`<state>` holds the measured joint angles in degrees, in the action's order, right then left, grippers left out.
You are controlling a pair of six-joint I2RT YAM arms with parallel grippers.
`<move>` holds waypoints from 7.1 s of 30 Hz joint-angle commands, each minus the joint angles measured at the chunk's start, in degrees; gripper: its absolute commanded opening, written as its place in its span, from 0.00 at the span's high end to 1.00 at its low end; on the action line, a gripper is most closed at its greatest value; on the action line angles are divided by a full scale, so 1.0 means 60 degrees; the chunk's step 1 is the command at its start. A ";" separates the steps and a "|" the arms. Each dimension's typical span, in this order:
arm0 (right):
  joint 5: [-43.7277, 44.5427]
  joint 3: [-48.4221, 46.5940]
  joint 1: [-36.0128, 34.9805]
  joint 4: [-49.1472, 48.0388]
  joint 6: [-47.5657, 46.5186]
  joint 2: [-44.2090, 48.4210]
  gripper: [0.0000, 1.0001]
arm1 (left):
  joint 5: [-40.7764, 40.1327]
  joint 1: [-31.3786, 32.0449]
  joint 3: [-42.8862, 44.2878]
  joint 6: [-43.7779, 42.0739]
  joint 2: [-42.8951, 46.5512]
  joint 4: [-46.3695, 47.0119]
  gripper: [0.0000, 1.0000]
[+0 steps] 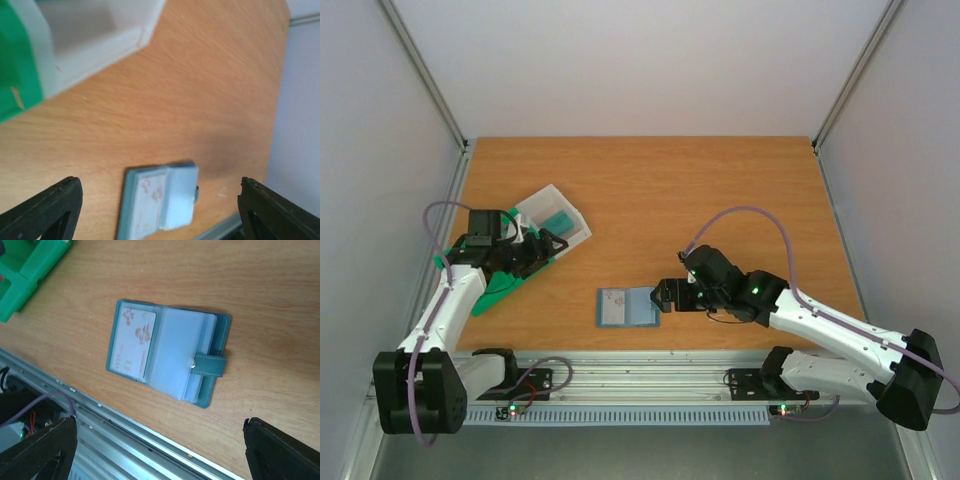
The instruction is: Take the credit cards out of the card holder
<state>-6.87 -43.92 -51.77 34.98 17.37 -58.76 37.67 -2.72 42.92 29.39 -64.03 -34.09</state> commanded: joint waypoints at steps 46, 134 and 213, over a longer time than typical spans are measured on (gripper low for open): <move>-0.0707 0.1343 -0.0044 -0.3520 0.1034 -0.4233 0.66 | -0.1164 0.4570 -0.2285 0.1919 -0.1406 0.3928 0.72; -0.1155 0.1258 0.0112 -0.6299 0.1028 -0.5239 0.99 | -0.0807 0.5507 -0.3330 0.3452 -0.2608 0.6201 0.96; -0.1163 0.2019 0.0531 -0.6116 0.1026 -0.3997 0.99 | -0.1039 0.5815 -0.3056 0.2939 -0.3917 0.6223 0.97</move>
<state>-14.57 -32.73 -49.12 -2.52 24.75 -84.51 34.33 31.86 24.69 48.10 -85.36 6.11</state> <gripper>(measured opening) 0.020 0.034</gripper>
